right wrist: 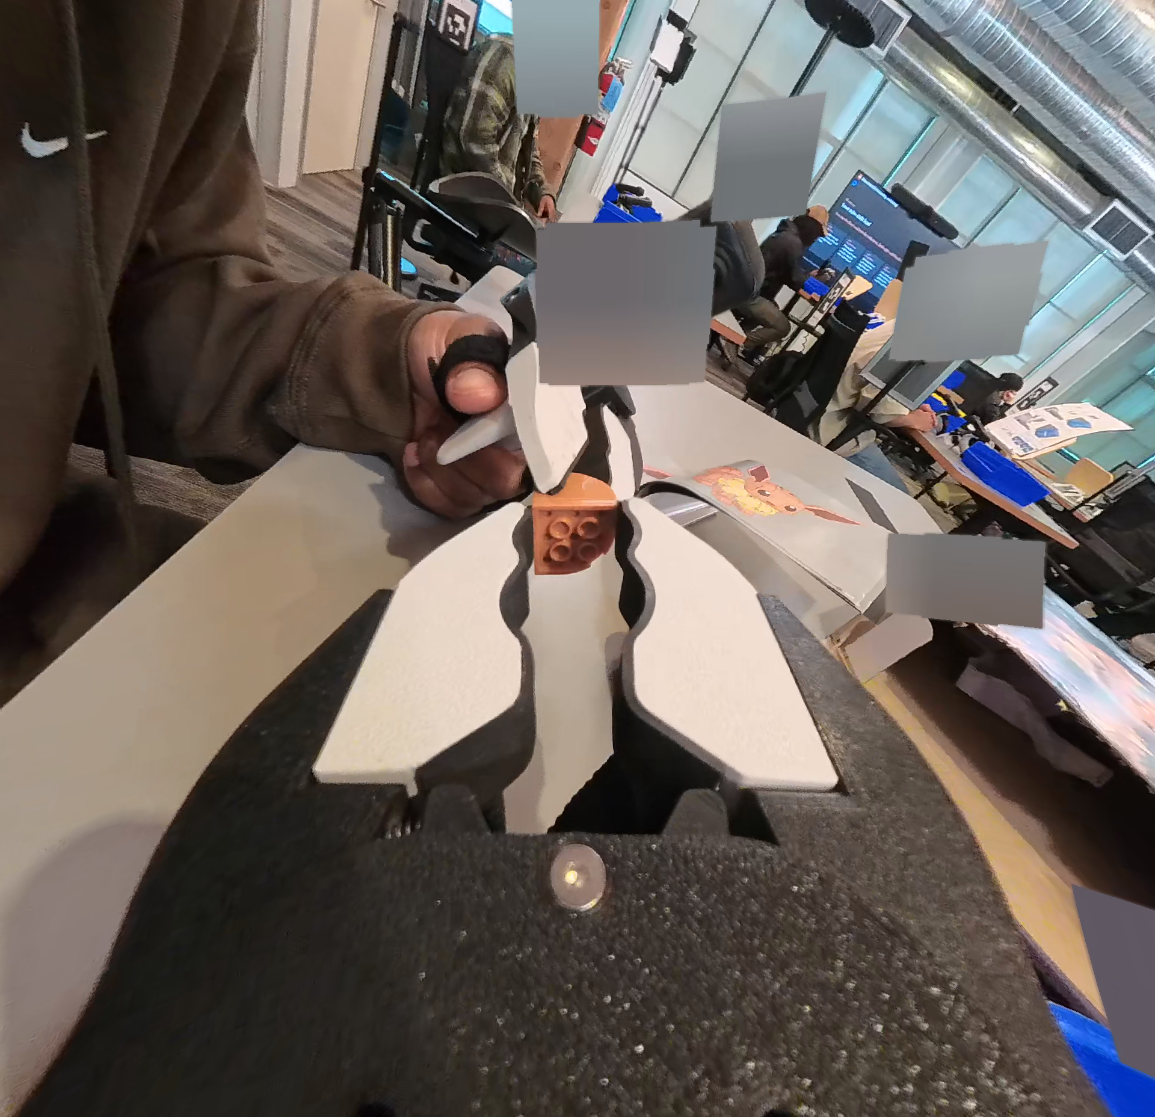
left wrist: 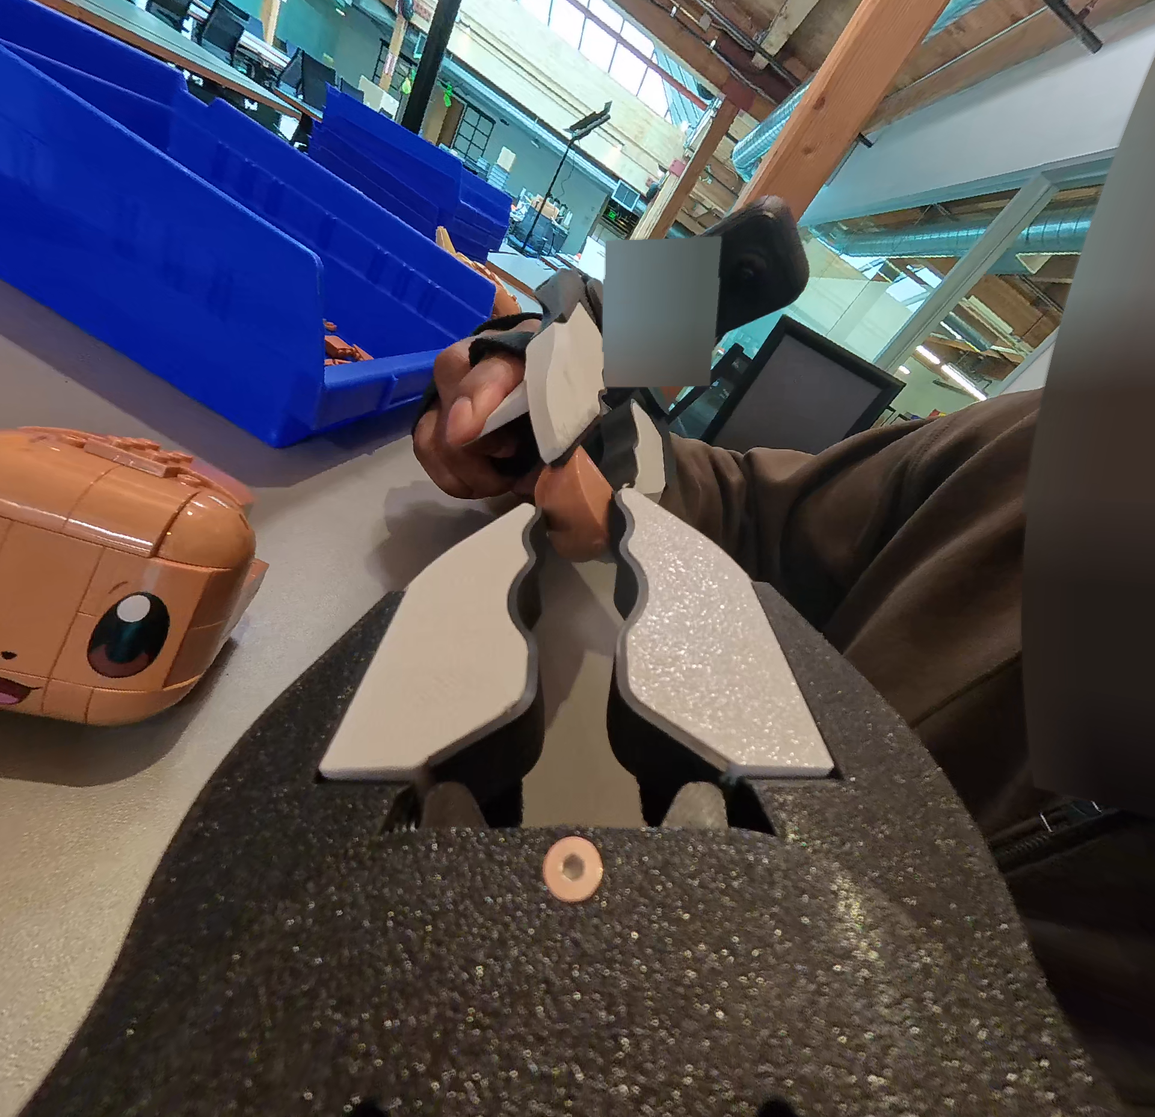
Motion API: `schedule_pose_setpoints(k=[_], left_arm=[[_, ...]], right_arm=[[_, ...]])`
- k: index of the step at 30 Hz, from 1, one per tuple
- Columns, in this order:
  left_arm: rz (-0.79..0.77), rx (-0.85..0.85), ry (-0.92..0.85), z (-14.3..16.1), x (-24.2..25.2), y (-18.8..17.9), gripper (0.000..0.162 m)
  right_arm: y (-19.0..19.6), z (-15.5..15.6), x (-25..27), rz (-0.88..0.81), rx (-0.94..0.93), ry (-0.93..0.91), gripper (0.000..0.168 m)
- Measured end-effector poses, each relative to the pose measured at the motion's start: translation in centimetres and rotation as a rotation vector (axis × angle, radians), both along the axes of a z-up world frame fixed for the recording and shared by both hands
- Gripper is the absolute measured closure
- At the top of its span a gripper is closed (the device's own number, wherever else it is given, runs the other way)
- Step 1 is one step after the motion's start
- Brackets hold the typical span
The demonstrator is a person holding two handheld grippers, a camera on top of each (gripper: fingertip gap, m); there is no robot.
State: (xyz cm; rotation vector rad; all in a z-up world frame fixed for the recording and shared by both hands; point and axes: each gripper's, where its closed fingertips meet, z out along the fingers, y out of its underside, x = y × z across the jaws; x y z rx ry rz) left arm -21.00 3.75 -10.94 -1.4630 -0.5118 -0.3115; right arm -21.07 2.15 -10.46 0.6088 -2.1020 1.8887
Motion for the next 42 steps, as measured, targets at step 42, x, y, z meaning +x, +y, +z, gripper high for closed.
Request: schedule_pose_setpoints(k=[42], left_arm=[[0.126,-0.135,0.058,-1.4,-1.5,-0.3,0.143]], right_arm=[[0.5,-1.0,-1.3,-0.158,0.07,0.227,0.145]])
